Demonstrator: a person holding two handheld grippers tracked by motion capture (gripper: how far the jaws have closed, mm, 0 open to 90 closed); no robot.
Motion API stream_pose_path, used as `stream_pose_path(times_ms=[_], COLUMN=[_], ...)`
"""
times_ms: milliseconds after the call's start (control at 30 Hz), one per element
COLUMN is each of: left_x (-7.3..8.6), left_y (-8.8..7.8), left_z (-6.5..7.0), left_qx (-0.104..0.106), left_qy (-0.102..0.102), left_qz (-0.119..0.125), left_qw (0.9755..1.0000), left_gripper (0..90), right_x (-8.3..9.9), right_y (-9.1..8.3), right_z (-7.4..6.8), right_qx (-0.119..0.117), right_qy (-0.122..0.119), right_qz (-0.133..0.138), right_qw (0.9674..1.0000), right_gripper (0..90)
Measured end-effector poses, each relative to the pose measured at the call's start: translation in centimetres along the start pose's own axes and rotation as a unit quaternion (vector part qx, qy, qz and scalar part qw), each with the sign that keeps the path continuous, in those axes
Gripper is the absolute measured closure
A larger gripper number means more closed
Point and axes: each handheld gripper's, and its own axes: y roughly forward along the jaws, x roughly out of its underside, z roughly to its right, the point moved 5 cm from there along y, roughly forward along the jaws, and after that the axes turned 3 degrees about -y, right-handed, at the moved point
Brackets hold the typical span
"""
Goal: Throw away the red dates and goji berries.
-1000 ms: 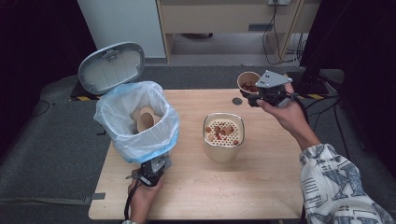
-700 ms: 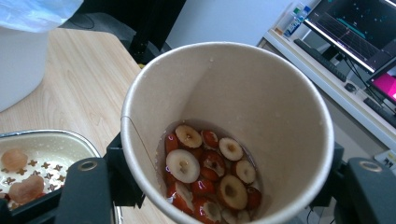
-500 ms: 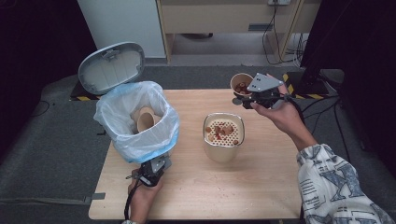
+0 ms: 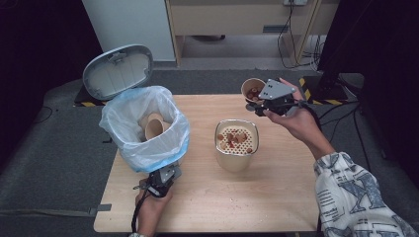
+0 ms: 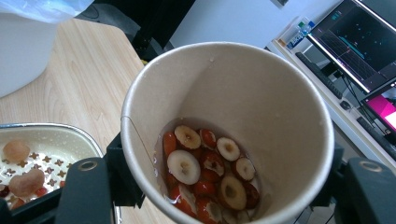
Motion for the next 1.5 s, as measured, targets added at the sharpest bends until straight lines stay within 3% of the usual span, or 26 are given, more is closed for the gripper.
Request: stream_pose_path(times_ms=[267,400,600,967,1033,1133,1500], left_x=[0.0,0.0,0.0,0.0,0.0,0.0,0.0], left_y=[0.1,0.0,0.0,0.0,0.1,0.0,0.0], left_z=[0.1,-0.1,0.0,-0.1,0.1,0.0,0.0], left_qx=[0.001,-0.002,-0.001,-0.002,0.002,0.001,0.001], left_qy=[-0.007,0.004,0.001,0.004,-0.006,-0.002,-0.002], left_qz=[0.005,-0.003,-0.001,-0.003,0.005,0.002,0.002], left_qw=[1.0000,1.0000,1.0000,1.0000,1.0000,1.0000,1.0000], left_gripper=[87.9,87.9,87.9,87.9,87.9,87.9,87.9], right_x=[-0.5,-0.8,-1.0,-0.8,-0.8,-0.6,-0.8], right_y=[-0.1,-0.2,-0.4,-0.3,-0.2,0.1,0.1], right_z=[0.3,0.1,0.4,0.2,0.0,-0.4,-0.7], right_qx=[0.008,0.006,0.009,0.015,0.014,0.014,0.014], right_qy=[-0.027,-0.040,-0.038,-0.061,-0.069,-0.091,-0.098], right_qz=[-0.003,-0.002,-0.002,-0.012,-0.014,-0.022,-0.022], right_qw=[0.9996,0.9992,0.9992,0.9979,0.9975,0.9955,0.9949], right_gripper=[32.5,32.4,32.3,32.4,32.4,32.4,32.4])
